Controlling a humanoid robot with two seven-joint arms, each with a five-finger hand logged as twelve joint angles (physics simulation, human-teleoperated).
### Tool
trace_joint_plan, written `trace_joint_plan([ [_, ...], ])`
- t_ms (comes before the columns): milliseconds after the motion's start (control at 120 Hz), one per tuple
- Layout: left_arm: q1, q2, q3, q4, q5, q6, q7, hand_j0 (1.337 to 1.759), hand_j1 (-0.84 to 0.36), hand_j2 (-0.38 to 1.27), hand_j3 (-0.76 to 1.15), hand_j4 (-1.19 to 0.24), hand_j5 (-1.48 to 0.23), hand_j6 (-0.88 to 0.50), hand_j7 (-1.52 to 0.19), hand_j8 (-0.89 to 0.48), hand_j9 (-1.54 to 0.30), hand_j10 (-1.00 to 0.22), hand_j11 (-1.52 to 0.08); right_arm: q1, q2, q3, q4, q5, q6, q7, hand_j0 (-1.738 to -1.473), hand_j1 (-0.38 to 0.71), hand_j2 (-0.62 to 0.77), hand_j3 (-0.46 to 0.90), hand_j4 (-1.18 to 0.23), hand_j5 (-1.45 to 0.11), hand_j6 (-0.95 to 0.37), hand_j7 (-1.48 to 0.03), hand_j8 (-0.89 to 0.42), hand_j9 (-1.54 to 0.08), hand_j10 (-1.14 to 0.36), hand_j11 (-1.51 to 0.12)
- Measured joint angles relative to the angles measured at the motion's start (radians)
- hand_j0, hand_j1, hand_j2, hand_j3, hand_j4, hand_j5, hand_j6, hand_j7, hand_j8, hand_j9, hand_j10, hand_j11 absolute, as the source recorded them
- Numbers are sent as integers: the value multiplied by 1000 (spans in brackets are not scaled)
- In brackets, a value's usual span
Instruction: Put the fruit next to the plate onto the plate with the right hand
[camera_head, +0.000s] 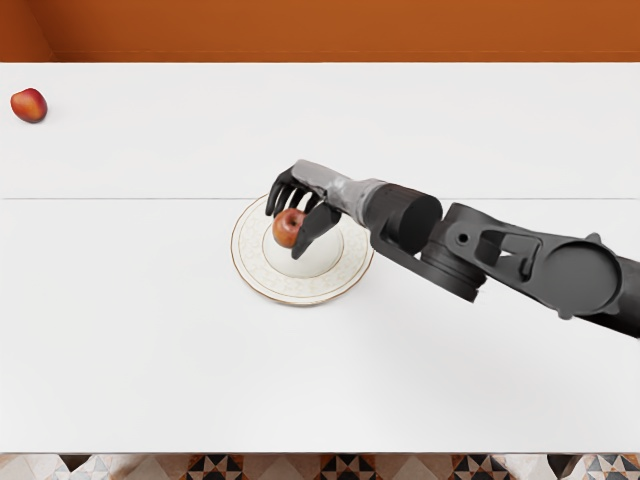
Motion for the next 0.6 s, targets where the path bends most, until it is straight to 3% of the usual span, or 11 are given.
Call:
trace_joint_plan([
  [283,0,0,0,0,0,0,0,1658,69,46,0,-233,-303,-233,-303,-233,-304,-233,-304,4,43,-2,-62,-10,24,2,-1656,239,402,0,-707,-940,-596,-929,-515,-960,-711,-954],
  [600,0,0,0,0,0,0,0,1658,69,46,0,-233,-303,-233,-304,-233,-304,-233,-304,5,72,-1,-114,-9,31,3,-1657,165,51,0,-487,-638,-460,-635,-430,-642,-492,-641],
])
